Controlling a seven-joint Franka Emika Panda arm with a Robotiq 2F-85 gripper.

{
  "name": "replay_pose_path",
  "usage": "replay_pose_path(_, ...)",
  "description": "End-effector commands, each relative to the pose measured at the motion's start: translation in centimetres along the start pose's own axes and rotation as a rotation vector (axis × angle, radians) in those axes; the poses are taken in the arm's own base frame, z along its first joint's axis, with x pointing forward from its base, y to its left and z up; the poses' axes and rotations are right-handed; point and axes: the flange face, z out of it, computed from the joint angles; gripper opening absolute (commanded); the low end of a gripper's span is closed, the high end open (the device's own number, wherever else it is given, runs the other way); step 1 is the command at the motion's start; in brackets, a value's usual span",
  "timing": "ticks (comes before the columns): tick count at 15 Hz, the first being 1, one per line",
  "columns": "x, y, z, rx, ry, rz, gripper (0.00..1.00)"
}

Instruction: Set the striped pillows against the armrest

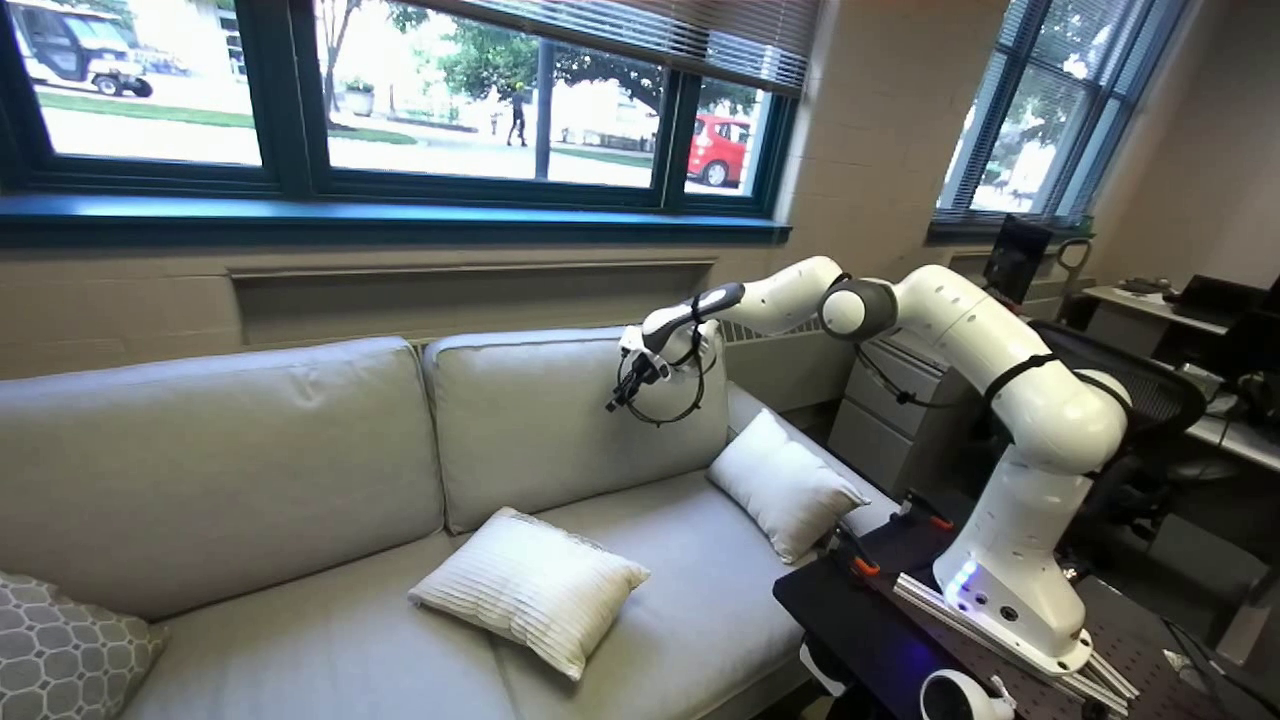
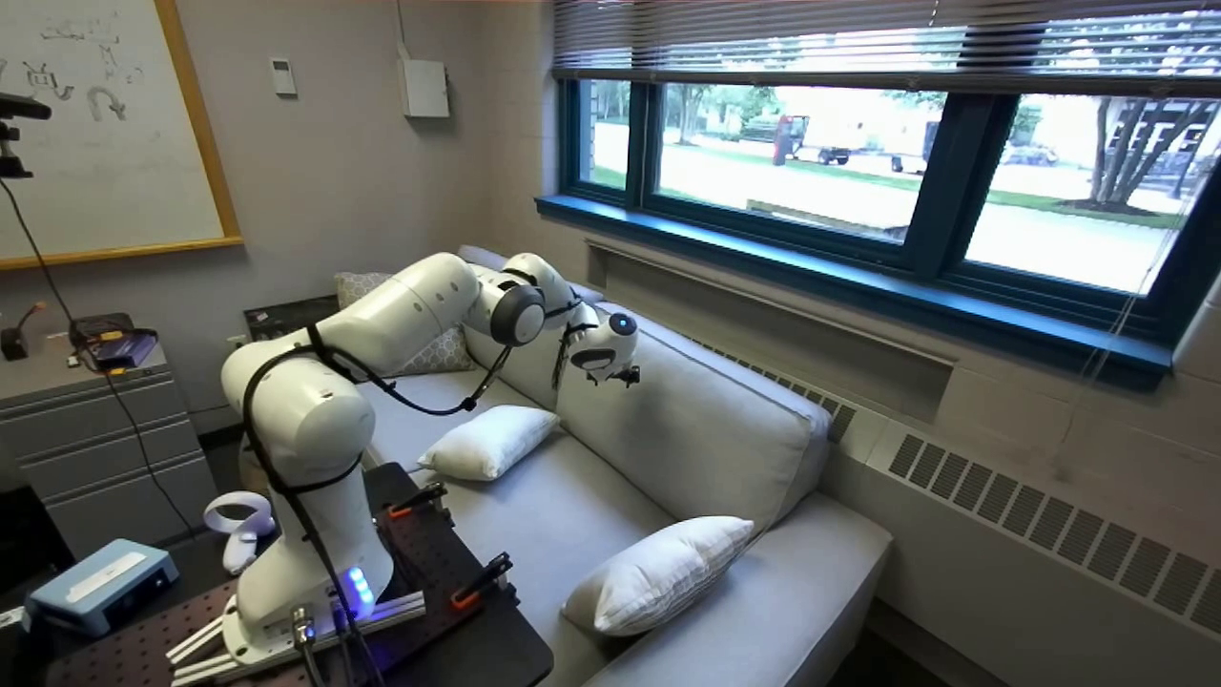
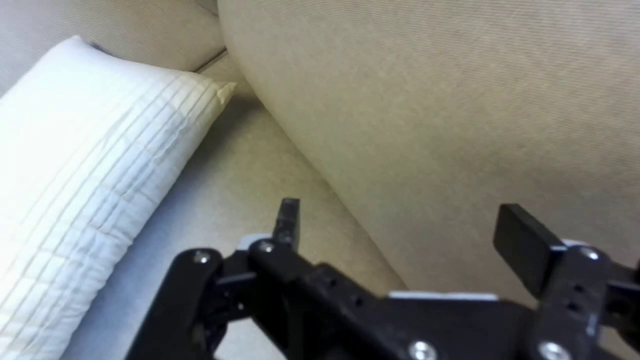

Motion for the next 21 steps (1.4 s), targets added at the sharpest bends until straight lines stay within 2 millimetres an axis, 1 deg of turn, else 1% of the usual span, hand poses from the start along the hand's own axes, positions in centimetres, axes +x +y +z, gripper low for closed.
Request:
replay_pose_path(1, -1.0, 0.6, 0.8, -0.11, -0.014, 0.023, 1.0)
replay_pose_path(2, -1.0, 0.5, 0.7, -0.128, -0.001, -0.018, 1.0)
replay_pose_path(3, -0.8, 0.2, 0.1, -0.148, 0.029, -0.076, 1.0)
replay_pose_path(4, -0.4, -1.0, -1.2, -0.07, 0.089, -0.146, 1.0)
replay_pose_path(5, -0.3, 0.6, 0.6, -0.102, 0.046, -0.07, 1.0)
replay_pose_path(7, 0.1, -0.8, -0.2, -0.069, 0.077, -0.109, 1.0)
replay_pose_path(8, 0.3, -1.1, -0.4, -0.063, 0.081, -0.117, 1.0)
replay_pose_path(10, 0.1, -0.8, 0.0, -0.08, 0.074, -0.125, 1.0)
replay_pose_path(12, 0.0, -0.1, 1.5, -0.119, 0.063, -0.125, 1.0)
replay_pose_path(16, 0.6, 2.8, 6.0, -0.254, 0.032, -0.053, 1.0)
replay_pose_path(18, 1.6, 3.9, 8.1, -0.311, 0.011, 0.006, 1.0)
replay_pose_path(21, 4.4, 4.5, 10.9, -0.372, -0.024, 0.136, 1.0)
